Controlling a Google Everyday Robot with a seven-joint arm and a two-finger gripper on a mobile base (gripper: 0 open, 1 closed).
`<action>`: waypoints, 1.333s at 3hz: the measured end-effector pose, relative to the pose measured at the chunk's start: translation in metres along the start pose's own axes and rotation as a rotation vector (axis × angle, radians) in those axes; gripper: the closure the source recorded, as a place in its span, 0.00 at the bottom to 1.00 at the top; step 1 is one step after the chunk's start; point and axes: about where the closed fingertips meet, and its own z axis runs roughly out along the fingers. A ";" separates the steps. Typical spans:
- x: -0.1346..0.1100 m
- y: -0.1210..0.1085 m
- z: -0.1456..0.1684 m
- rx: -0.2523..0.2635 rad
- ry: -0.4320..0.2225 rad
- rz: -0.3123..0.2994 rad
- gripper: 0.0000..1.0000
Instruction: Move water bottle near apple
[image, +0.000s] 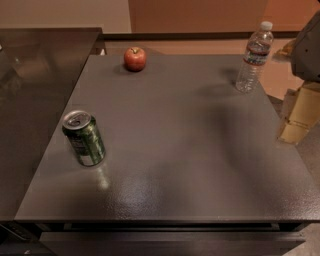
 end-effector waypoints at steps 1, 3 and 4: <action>0.000 -0.001 -0.001 0.003 -0.002 0.000 0.00; 0.012 -0.047 0.012 0.060 -0.113 0.115 0.00; 0.022 -0.077 0.024 0.098 -0.172 0.179 0.00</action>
Offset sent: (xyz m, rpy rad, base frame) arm 0.0445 -0.0249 -0.0015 0.1441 -0.0668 -0.1039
